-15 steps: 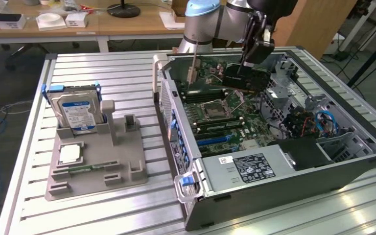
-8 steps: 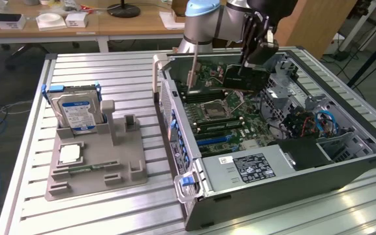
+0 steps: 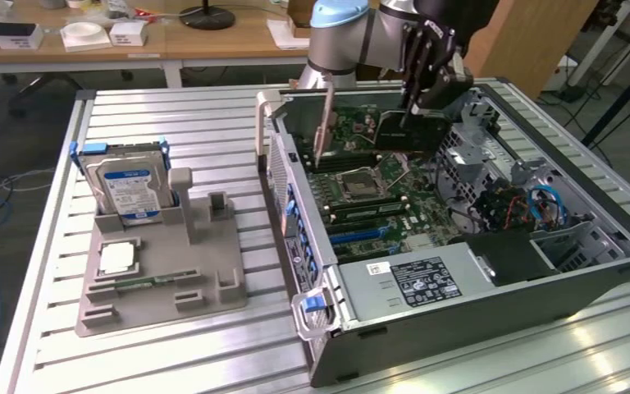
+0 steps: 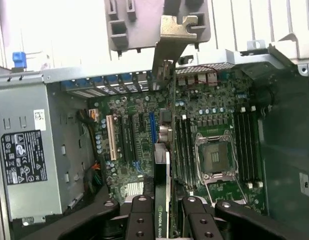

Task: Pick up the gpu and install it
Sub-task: 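Insert the gpu into the slot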

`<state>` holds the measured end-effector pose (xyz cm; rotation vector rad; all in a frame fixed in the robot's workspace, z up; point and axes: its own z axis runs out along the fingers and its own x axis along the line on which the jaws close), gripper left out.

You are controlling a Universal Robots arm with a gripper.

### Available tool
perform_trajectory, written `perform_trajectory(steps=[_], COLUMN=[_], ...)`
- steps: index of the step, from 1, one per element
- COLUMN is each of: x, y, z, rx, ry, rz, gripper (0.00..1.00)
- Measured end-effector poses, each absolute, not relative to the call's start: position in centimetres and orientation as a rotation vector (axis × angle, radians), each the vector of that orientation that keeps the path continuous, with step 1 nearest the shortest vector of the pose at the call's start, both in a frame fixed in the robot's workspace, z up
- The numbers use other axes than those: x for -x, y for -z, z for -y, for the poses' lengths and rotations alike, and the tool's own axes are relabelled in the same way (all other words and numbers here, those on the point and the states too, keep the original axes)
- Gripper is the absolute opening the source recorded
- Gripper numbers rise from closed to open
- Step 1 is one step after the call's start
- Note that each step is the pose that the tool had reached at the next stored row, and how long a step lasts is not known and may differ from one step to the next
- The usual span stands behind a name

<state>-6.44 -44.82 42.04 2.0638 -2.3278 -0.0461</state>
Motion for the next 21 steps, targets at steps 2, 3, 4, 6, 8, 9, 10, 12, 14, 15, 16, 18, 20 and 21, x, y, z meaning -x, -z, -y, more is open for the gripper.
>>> perform_trajectory(steps=[2, 3, 4, 6, 8, 9, 10, 12, 14, 15, 16, 18, 20, 21], x=[6.4, 6.4, 6.4, 6.4, 6.4, 6.4, 6.4, 6.3, 6.1, 6.0, 5.9, 5.8, 5.8, 5.8], y=[-42.0, -42.0, -42.0, -42.0, -42.0, -42.0, -41.9, -41.8, -41.7, -41.6, -41.5, -41.2, -41.0, -40.9], z=[44.8, 44.8, 44.8, 44.8, 44.8, 44.8, 44.8, 44.8, 44.8, 44.8, 44.8, 44.8, 44.8, 44.8], rx=[-2.097, -2.109, -2.112, -2.112, -2.112, -2.112, -2.112, -2.112, -2.112, -2.112, -2.113, -2.115, -2.125, -2.132], ry=[0.045, 0.045, 0.045, 0.045, 0.045, 0.045, 0.045, 0.045, 0.045, 0.045, 0.045, 0.043, 0.037, 0.033], rz=[2.297, 2.286, 2.284, 2.283, 2.283, 2.284, 2.284, 2.283, 2.284, 2.283, 2.283, 2.282, 2.278, 2.276], gripper=[0.26, 0.26, 0.26, 0.26, 0.26, 0.26, 0.26, 0.26, 0.26, 0.26, 0.26, 0.26, 0.26, 0.26])
